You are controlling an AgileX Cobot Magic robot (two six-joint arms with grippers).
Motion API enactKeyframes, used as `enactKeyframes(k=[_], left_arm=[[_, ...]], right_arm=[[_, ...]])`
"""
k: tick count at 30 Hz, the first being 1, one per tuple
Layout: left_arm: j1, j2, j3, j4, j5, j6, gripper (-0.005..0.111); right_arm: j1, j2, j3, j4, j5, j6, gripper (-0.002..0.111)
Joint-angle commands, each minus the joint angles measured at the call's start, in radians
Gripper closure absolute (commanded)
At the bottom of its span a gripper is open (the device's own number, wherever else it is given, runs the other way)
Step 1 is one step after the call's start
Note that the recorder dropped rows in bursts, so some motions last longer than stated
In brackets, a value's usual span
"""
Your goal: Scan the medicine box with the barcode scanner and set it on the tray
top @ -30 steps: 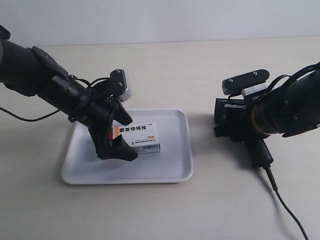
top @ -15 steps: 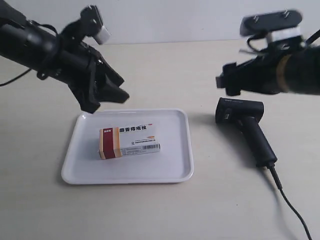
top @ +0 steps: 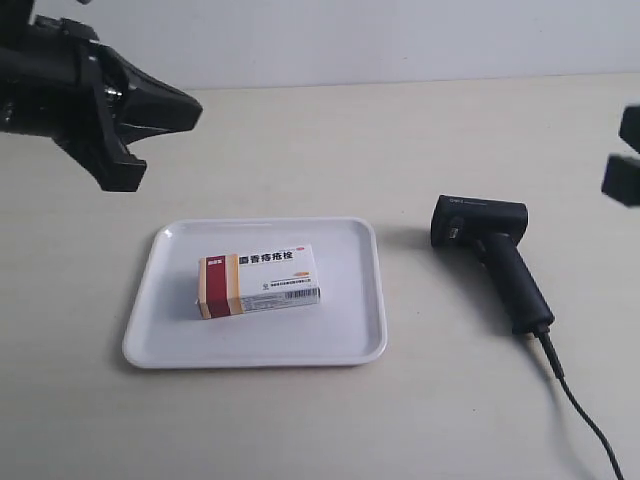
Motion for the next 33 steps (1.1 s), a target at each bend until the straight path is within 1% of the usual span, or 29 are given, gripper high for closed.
enactKeyframes(k=[1, 4, 5, 6, 11, 14, 17, 21, 33], left_arm=[[-0.001, -0.162, 0.154, -0.321, -0.106, 0.215, 0.104], [-0.001, -0.294, 0.278, -0.496, -0.106, 0.355, 0.104], [-0.001, -0.339, 0.32, -0.529, -0.111, 0.397, 0.104], [-0.001, -0.374, 0.351, -0.529, -0.122, 0.416, 0.104], [-0.001, -0.58, 0.504, -0.529, -0.271, 0.354, 0.104], [-0.001, -0.691, 0.565, -0.529, -0.343, 0.308, 0.104], [-0.001, -0.768, 0.604, -0.529, -0.35, 0.288, 0.104], [-0.001, -0.828, 0.62, -0.529, -0.35, 0.288, 0.104], [-0.001, -0.835, 0.62, -0.529, -0.35, 0.295, 0.104]], right_arm=[[0.002, -0.133, 0.125, -0.001, -0.017, 0.05, 0.108], [0.002, -0.189, 0.18, -0.001, -0.057, 0.087, 0.108], [0.002, -0.202, 0.197, -0.001, -0.069, 0.089, 0.108], [0.002, -0.21, 0.209, 0.001, -0.083, 0.097, 0.108], [0.002, -0.215, 0.239, 0.01, -0.114, 0.124, 0.108], [0.002, -0.215, 0.239, 0.01, -0.112, 0.124, 0.108], [0.002, -0.215, 0.239, 0.01, -0.112, 0.124, 0.108], [0.002, -0.215, 0.239, 0.01, -0.112, 0.124, 0.108], [0.002, -0.215, 0.239, 0.01, -0.103, 0.122, 0.108]])
